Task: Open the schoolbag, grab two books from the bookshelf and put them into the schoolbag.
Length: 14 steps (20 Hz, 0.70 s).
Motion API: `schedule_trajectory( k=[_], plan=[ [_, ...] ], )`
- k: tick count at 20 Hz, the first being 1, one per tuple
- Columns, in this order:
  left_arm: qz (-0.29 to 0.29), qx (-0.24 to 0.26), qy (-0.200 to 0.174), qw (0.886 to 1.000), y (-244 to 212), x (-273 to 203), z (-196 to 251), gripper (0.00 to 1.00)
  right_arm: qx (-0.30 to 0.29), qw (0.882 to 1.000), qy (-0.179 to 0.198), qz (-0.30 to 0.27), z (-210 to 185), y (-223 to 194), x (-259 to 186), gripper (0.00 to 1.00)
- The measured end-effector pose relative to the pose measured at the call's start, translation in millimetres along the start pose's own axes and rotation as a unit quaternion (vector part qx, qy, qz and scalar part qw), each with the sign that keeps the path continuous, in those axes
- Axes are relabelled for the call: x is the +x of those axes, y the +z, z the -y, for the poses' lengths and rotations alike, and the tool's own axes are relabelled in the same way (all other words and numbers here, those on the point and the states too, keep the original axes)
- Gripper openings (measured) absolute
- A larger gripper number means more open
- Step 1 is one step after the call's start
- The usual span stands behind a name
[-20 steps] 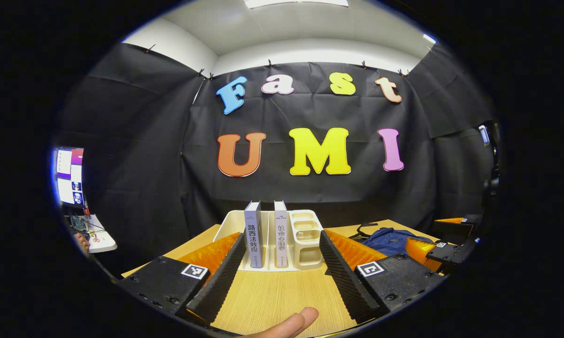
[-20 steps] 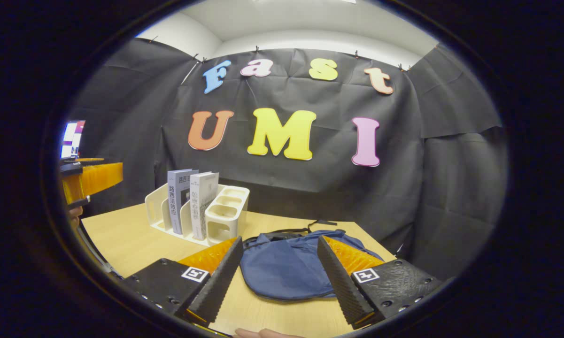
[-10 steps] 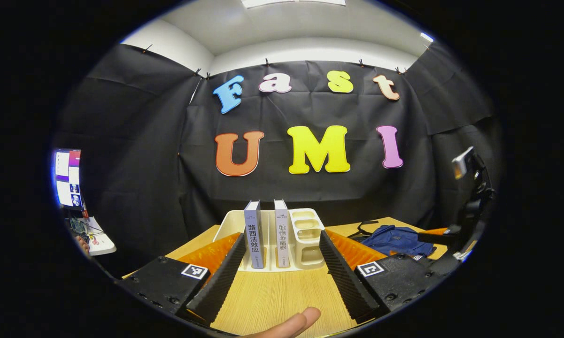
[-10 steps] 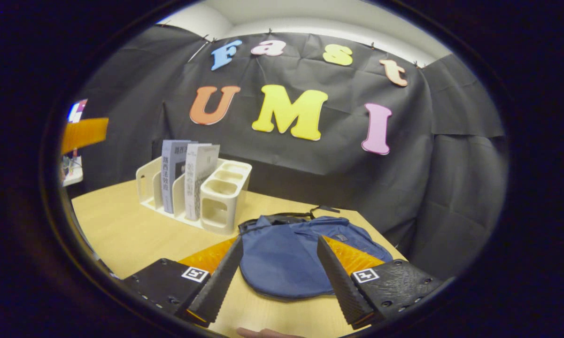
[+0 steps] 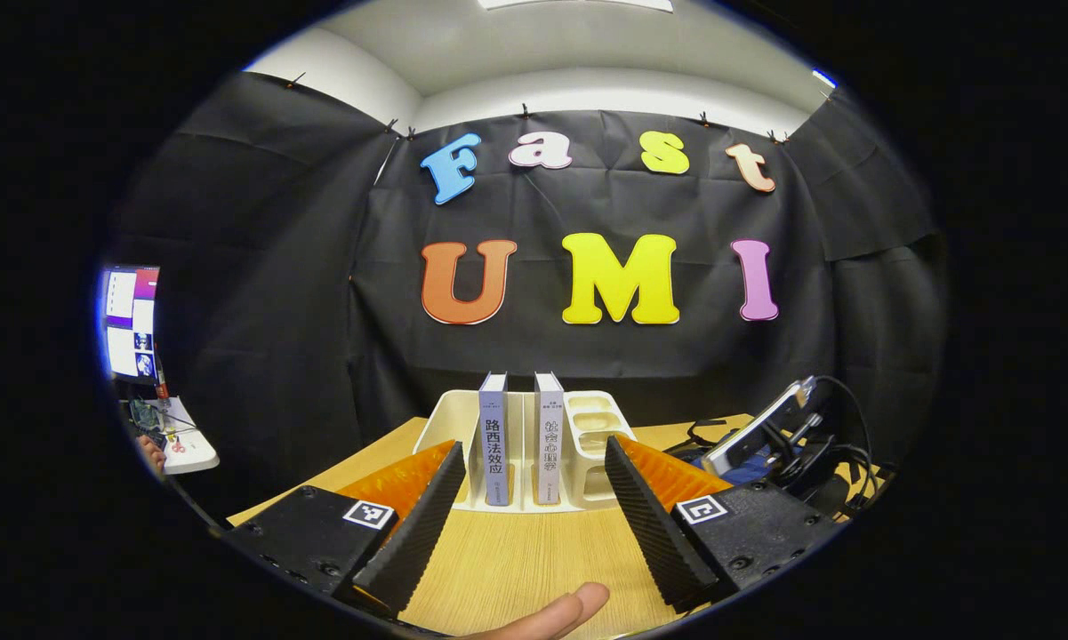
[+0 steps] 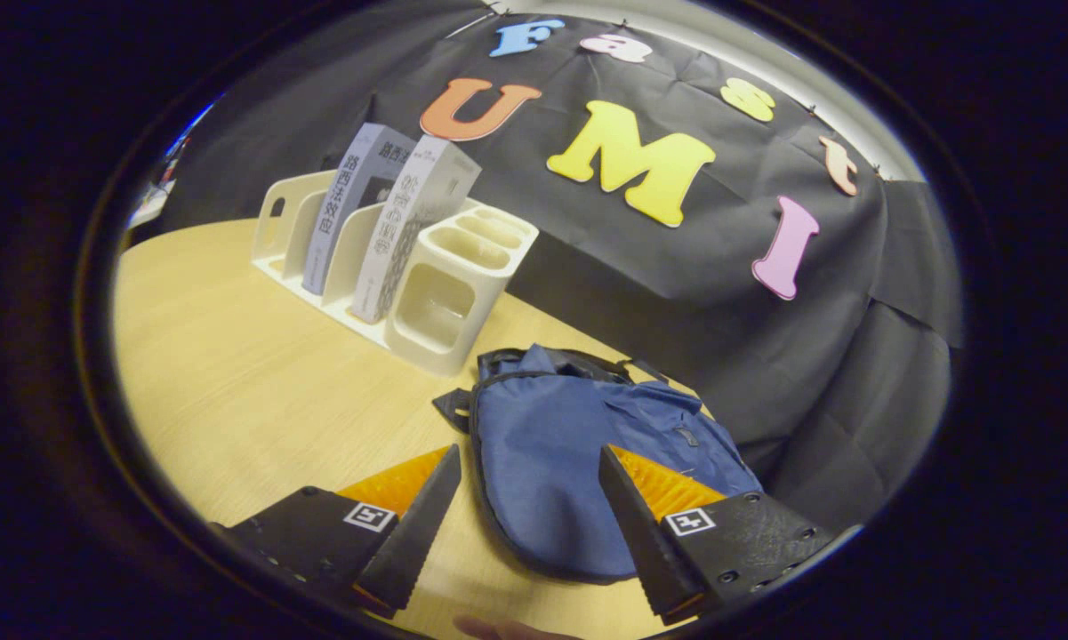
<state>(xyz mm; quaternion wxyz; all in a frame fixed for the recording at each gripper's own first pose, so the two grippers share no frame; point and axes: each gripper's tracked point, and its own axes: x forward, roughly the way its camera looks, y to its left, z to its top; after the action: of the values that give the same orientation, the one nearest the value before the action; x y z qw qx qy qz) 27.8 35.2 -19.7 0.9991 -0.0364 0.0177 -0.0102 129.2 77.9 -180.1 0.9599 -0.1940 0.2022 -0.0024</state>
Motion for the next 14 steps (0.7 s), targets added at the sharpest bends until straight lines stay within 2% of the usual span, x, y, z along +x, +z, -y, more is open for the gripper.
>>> schedule_trajectory(
  k=[3, 4, 5, 6, 7, 11, 14],
  plan=[
    [-0.003, -0.002, 0.002, 1.000, -4.0, 3.7, -3.1, 0.99, -0.017, 0.999, -0.030, -0.023, 3.6, -7.1, 19.9, 0.93],
    [-0.005, -0.002, 0.003, 1.000, -5.1, 4.9, -4.3, 0.99, -0.025, 0.998, -0.038, -0.030, 2.9, -9.4, 19.9, 0.97],
    [-0.006, -0.002, 0.004, 1.000, -6.0, 7.3, -5.3, 0.99, -0.032, 0.998, -0.039, -0.036, -0.3, -12.0, 20.3, 0.92],
    [-0.009, -0.002, 0.005, 1.000, -7.3, 8.1, -6.4, 0.99, -0.043, 0.997, -0.043, -0.043, 1.6, -14.5, 21.5, 0.92],
    [-0.011, -0.003, 0.006, 1.000, -10.0, 9.8, -7.3, 0.99, -0.056, 0.996, -0.052, -0.048, 4.0, -15.4, 23.6, 0.97],
    [-0.018, -0.006, 0.006, 1.000, -14.6, 13.6, -7.1, 0.99, -0.052, 0.996, -0.053, -0.055, 13.9, -14.2, 29.0, 0.75],
    [-0.018, -0.008, 0.012, 1.000, -15.1, 14.7, -10.8, 0.99, -0.041, 0.996, -0.056, -0.047, 18.8, -6.3, 25.0, 0.72]
  ],
)
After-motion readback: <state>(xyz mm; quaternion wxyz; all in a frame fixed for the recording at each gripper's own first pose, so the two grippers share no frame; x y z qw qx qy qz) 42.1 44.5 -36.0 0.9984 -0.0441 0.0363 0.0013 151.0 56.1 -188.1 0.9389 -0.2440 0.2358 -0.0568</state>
